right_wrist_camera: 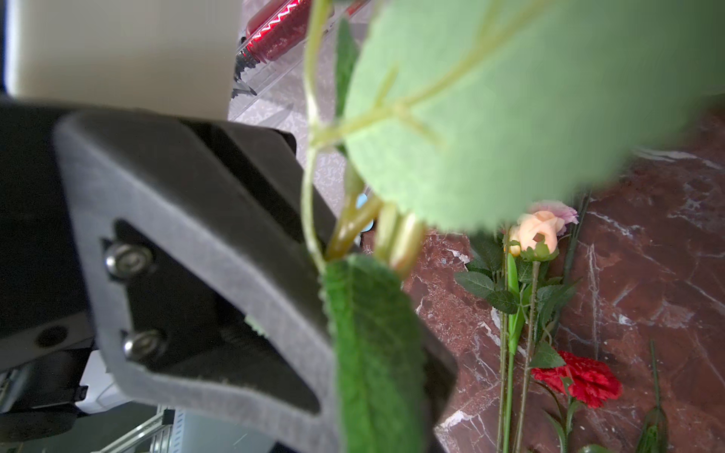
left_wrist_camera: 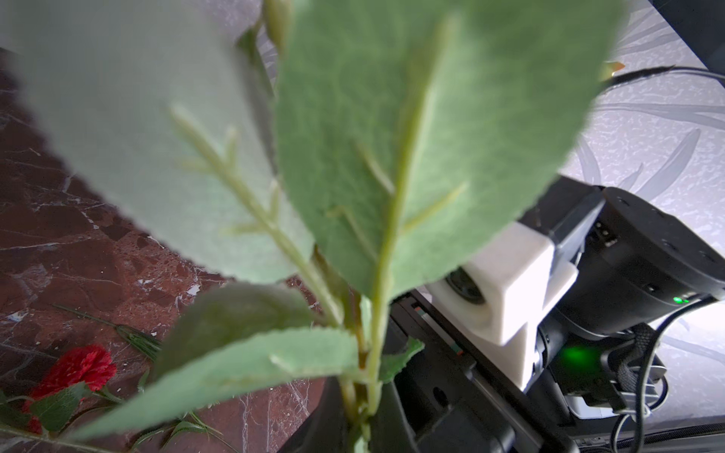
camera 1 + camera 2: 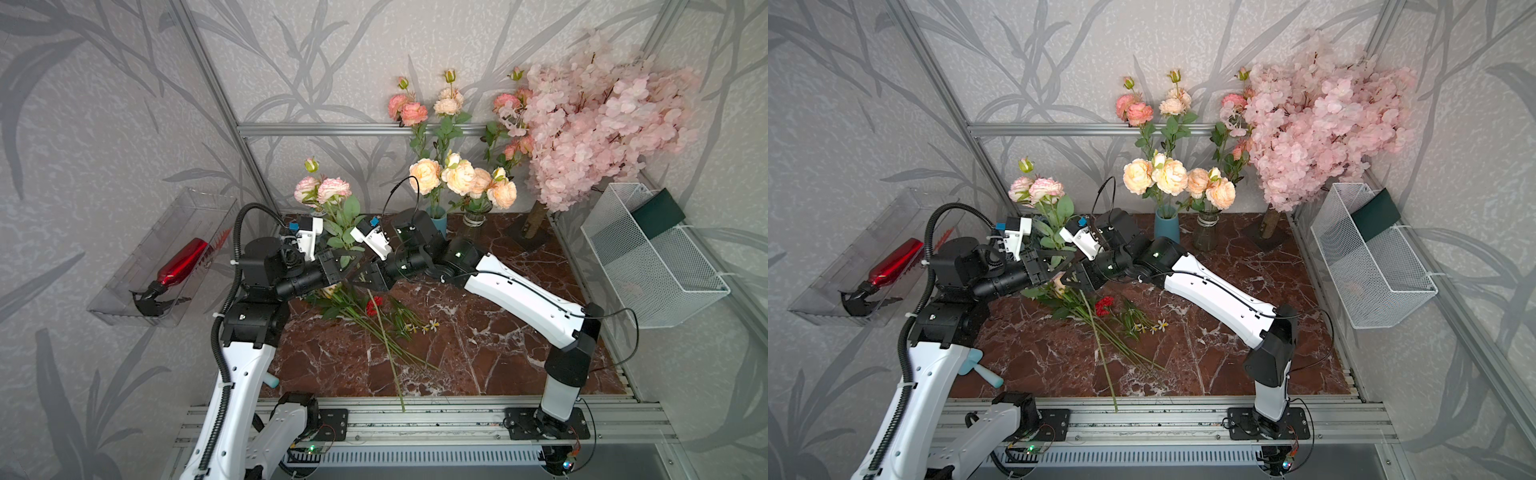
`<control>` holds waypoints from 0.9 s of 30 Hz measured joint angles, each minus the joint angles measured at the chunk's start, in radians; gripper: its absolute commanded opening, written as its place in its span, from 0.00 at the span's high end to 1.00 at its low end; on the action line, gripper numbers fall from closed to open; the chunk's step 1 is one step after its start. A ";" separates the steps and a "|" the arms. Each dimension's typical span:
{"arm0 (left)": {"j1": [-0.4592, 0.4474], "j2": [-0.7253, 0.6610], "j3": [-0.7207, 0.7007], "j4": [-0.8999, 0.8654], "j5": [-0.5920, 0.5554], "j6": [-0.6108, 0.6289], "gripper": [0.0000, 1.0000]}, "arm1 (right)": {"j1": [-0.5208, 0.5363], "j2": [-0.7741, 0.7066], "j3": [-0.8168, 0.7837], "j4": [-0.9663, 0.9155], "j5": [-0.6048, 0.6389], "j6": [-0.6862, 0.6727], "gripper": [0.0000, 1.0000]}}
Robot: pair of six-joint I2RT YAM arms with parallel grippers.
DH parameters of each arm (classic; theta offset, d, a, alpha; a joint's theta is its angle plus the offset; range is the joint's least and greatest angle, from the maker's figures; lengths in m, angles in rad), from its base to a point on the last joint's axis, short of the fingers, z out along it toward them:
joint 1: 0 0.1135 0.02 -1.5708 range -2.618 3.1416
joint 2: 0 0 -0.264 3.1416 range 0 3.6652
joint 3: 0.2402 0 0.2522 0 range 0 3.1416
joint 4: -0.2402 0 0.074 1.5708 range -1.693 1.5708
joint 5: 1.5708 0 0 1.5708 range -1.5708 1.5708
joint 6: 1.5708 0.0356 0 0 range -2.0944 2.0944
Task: Place the pink flowers into the vase
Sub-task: Pick up the flower at the center of the board.
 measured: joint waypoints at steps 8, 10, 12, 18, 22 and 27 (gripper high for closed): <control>0.000 0.000 0.011 -0.021 -0.003 0.026 1.00 | 0.001 0.000 0.003 -0.002 0.002 0.006 1.00; 0.000 0.000 0.018 -0.029 -0.006 0.033 1.00 | 0.001 0.000 0.004 0.001 -0.001 0.005 1.00; 0.000 0.002 0.024 -0.037 -0.008 0.035 1.00 | 0.002 0.000 0.006 0.002 -0.003 0.005 1.00; 0.000 0.006 0.034 -0.044 -0.008 0.042 1.00 | 0.000 0.000 0.031 -0.018 0.011 -0.013 0.80; 0.000 0.006 0.034 -0.052 -0.008 0.042 1.00 | -0.017 -0.006 0.032 -0.013 0.018 -0.014 0.79; 0.000 0.011 0.034 -0.051 -0.012 0.042 1.00 | -0.026 -0.011 0.032 -0.005 0.014 -0.014 0.85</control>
